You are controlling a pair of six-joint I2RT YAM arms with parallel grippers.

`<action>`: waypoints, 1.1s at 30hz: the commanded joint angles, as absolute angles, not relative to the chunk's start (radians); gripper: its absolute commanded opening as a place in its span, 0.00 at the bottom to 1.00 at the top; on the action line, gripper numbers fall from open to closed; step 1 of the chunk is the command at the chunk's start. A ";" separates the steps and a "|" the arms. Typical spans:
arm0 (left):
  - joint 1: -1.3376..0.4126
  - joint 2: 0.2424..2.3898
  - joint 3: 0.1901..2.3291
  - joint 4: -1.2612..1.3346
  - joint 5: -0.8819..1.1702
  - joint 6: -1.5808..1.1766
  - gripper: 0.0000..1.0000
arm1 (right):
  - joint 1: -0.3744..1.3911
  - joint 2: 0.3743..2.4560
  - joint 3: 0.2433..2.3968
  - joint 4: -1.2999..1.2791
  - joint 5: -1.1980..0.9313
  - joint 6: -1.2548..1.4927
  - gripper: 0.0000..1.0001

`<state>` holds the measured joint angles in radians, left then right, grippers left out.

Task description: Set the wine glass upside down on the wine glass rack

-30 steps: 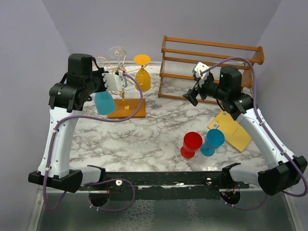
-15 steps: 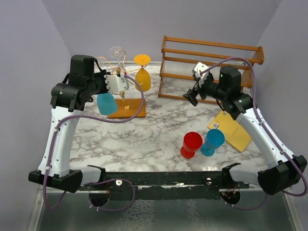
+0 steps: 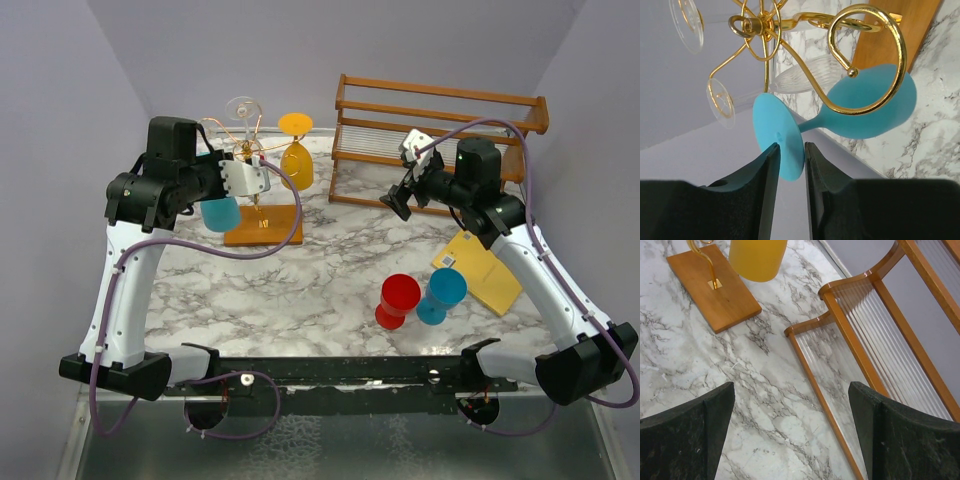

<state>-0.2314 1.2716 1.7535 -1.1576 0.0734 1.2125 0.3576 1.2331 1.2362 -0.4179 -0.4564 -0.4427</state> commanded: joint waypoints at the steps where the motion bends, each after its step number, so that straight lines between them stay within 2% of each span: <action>1: -0.236 1.248 1.772 -1.195 0.134 1.213 0.30 | 0.354 1.233 1.226 -0.404 -0.445 -0.454 0.95; 12: -0.236 1.246 1.799 -1.215 0.158 1.218 0.34 | 0.353 1.232 1.227 -0.406 -0.443 -0.457 0.95; 20: -0.236 1.243 1.854 -1.209 0.221 1.197 0.42 | 0.354 1.233 1.232 -0.418 -0.446 -0.464 0.95; 22: -0.236 1.243 1.870 -1.197 0.237 1.178 0.47 | 0.354 1.233 1.235 -0.428 -0.449 -0.471 0.95; 23: -0.236 1.243 1.879 -1.190 0.244 1.163 0.55 | 0.354 1.235 1.237 -0.434 -0.448 -0.477 0.95; 24: -0.236 1.242 1.886 -1.181 0.252 1.147 0.68 | 0.353 1.234 1.241 -0.442 -0.448 -0.484 0.95; 25: -0.236 1.243 1.892 -1.169 0.260 1.128 0.94 | 0.353 1.235 1.246 -0.451 -0.445 -0.492 0.95; 26: -0.236 1.243 1.897 -1.152 0.267 1.108 0.99 | 0.354 1.234 1.253 -0.464 -0.443 -0.503 0.95; 33: -0.236 1.248 1.901 -1.010 0.314 0.913 0.99 | 0.354 1.217 1.291 -0.621 -0.492 -0.635 0.96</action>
